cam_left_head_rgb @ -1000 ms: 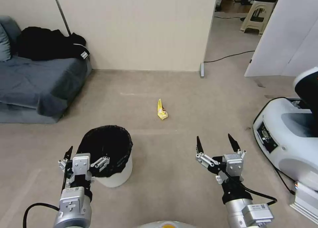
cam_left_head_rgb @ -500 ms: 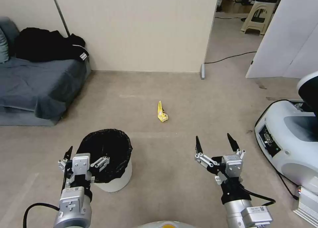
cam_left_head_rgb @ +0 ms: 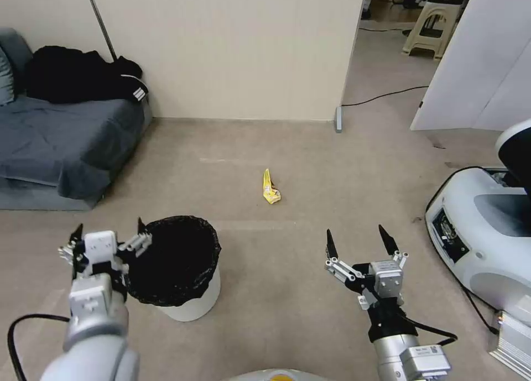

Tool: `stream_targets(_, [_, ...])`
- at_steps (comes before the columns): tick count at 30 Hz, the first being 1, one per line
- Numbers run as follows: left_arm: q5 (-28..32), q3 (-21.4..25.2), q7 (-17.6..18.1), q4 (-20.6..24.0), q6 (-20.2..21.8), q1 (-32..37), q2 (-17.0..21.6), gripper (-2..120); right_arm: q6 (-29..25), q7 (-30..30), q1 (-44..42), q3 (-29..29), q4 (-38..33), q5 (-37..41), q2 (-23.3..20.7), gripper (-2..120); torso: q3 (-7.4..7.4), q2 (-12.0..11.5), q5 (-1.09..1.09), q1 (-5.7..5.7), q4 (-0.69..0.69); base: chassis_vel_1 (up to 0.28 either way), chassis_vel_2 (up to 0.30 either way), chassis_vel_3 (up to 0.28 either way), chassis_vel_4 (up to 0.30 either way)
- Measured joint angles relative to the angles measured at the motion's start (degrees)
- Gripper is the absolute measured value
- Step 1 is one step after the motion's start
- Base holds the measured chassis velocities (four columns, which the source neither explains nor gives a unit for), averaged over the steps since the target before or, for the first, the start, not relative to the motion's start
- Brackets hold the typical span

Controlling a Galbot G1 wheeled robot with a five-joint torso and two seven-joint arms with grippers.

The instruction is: Pick up the trash bin, then pick up the garbage from the floor and place it into the trash bin.

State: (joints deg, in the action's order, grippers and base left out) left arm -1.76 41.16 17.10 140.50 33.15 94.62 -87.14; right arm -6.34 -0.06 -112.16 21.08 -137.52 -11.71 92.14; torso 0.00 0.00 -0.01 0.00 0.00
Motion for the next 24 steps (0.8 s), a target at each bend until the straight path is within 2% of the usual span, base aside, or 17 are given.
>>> stream_targets(3, [1.7,1.1,0.6,-1.1,1.7,-1.2,0.4,100,-0.1,0.0,0.0,0.0,0.1,0.0,0.0,100,0.00,0.0,0.00,0.00,0.00,0.000,0.000,0.000,0.000])
stream_targets(6, [4.7,2.5,0.5,-4.8,6.5,-3.3,1.0,100,-0.1,0.1,0.0,0.0,0.2,0.0,0.0,100,0.00,0.0,0.00,0.00,0.00,0.000,0.000,0.000,0.000])
stream_targets(7, [4.7,2.5,0.5,-4.8,6.5,-3.3,1.0,100,-0.1,0.1,0.0,0.0,0.2,0.0,0.0,100,0.00,0.0,0.00,0.00,0.00,0.000,0.000,0.000,0.000])
stream_targets(9, [5.7,2.4,-1.6,-6.8,8.8,-3.9,0.9,100,-0.2,0.1,0.0,0.0,0.3,0.0,0.0,100,0.00,0.0,0.01,0.00,0.00,0.000,0.000,0.000,0.000])
stream_targets(13, [6.4,1.8,-5.0,-9.1,9.4,-4.2,0.6,99,-0.3,0.1,-0.1,-0.1,0.4,0.0,0.0,100,0.00,0.0,0.01,0.00,0.00,0.000,0.000,0.000,0.000])
stream_targets(20, [6.1,2.0,-7.8,-11.9,9.4,-4.5,0.3,99,-0.3,0.1,-0.1,-0.1,0.3,0.0,0.0,100,0.00,0.0,0.01,0.00,0.00,0.000,0.000,0.000,0.000])
stream_targets(24, [6.0,2.4,-8.1,-13.4,9.3,-4.6,0.1,99,-0.3,0.2,0.0,-0.2,0.4,0.0,0.0,100,0.00,0.0,0.01,0.00,0.00,0.000,0.000,0.000,0.000])
